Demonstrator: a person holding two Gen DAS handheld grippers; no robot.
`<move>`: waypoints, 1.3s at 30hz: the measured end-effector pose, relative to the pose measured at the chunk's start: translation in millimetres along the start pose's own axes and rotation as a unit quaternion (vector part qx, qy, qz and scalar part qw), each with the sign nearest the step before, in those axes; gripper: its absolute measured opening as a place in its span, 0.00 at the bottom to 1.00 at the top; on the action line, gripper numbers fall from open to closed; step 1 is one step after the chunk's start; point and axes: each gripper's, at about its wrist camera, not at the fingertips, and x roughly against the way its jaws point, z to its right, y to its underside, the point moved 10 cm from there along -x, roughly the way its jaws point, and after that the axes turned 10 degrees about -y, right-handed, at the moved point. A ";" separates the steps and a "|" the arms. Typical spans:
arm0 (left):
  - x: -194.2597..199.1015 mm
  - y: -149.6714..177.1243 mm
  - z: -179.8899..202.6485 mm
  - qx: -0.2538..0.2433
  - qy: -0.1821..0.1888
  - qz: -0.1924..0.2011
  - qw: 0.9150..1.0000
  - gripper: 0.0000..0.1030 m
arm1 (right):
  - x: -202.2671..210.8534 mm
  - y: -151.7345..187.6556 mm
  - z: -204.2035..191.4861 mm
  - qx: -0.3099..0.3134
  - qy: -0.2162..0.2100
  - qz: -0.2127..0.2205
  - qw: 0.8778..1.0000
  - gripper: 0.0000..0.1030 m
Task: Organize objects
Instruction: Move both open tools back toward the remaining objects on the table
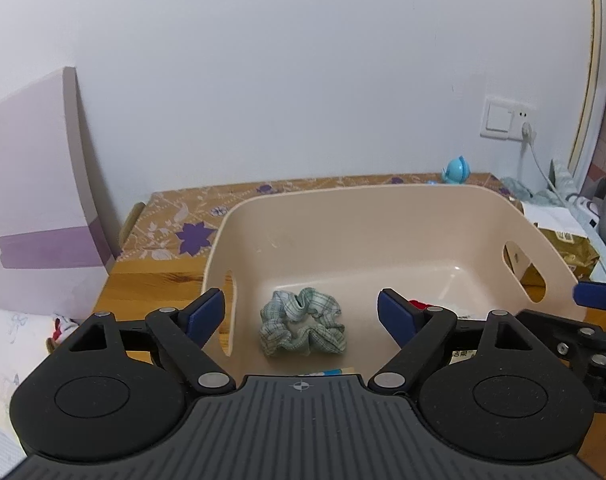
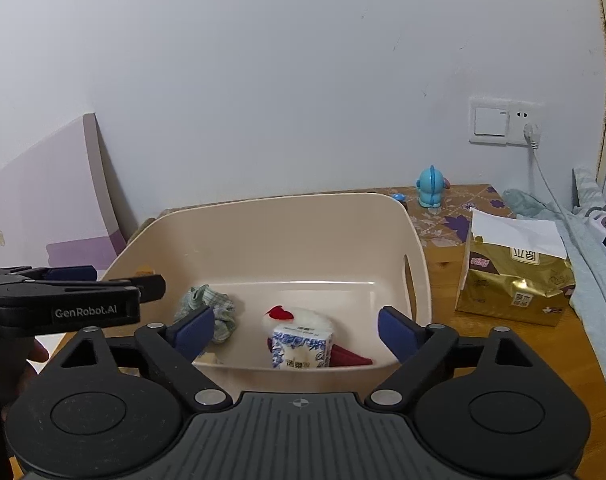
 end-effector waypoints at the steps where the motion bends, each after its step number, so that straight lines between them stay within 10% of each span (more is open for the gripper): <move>1: 3.2 0.0 -1.1 0.002 0.000 0.001 1.000 0.83 | 3.7 0.2 -0.4 0.002 0.001 0.002 1.000 0.93; 39: 60.8 89.1 -25.5 -0.017 0.004 -0.031 0.999 0.85 | 61.3 72.4 12.8 0.011 0.019 -0.033 0.999 1.00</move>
